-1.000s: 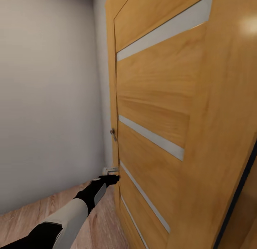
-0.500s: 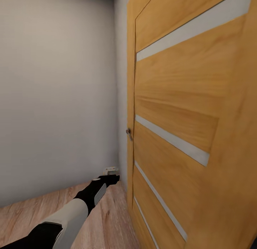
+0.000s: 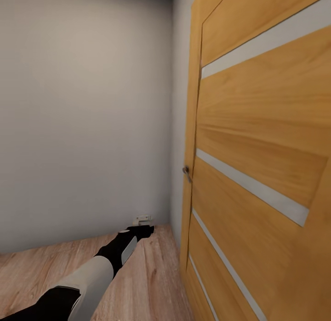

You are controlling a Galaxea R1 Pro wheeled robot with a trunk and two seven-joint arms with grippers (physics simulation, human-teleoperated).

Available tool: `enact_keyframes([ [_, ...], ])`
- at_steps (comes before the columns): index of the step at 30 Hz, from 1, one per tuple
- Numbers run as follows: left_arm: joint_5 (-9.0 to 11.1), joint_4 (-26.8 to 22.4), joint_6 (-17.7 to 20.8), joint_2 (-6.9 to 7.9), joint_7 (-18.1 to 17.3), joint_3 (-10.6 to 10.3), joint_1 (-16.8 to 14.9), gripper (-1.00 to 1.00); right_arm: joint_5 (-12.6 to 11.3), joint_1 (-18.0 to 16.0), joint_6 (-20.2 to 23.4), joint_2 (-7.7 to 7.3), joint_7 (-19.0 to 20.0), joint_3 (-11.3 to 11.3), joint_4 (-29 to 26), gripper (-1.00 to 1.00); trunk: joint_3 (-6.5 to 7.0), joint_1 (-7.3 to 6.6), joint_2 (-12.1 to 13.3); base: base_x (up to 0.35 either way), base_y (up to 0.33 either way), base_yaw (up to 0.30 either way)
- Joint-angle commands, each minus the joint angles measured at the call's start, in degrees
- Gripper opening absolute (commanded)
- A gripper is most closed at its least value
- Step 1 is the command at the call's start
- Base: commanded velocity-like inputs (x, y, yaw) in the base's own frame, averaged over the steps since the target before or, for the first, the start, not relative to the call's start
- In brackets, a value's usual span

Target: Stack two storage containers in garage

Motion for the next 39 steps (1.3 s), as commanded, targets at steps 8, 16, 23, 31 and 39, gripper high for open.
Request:
enact_keyframes([
  [8, 0.58, -0.08, 0.28, 0.0, 0.29, -0.33, -0.03, 1.0, -0.61, 0.04, -0.06, -0.04, 0.23, 0.43, -0.11, 1.0, -0.07, 0.01, -0.05, 0.0, 0.0, 0.283],
  [16, 0.58, -0.08, 0.28, 0.0, 0.29, -0.33, -0.04, 1.0, -0.69, 0.04, -0.06, -0.04, 0.23, 0.31, -0.11, 1.0, -0.07, 0.01, -0.05, 0.0, 0.0, 0.204],
  [23, 0.89, -1.71, 0.81, 0.0, 0.04, -0.2, -1.68, 1.0, -0.74, -1.28, 0.18, 1.59, 0.31, 0.24, 0.5, 1.0, -0.07, 0.01, -0.05, 0.0, 0.0, 0.009],
  [31, 2.6, -3.1, 0.64, 0.0, -0.02, -0.21, -2.18, 1.0, -0.71, -2.23, 0.12, 2.53, 0.4, 0.25, 0.5, 1.0, -0.07, 0.01, -0.05, 0.0, 0.0, 0.0],
  [39, 5.17, -2.73, 0.48, 0.0, -0.06, -0.24, -1.97, 1.0, -0.62, -2.36, 0.12, 2.57, 0.58, 0.25, 0.5, 1.0, -0.07, 0.01, -0.05, 0.0, 0.0, 0.0],
])
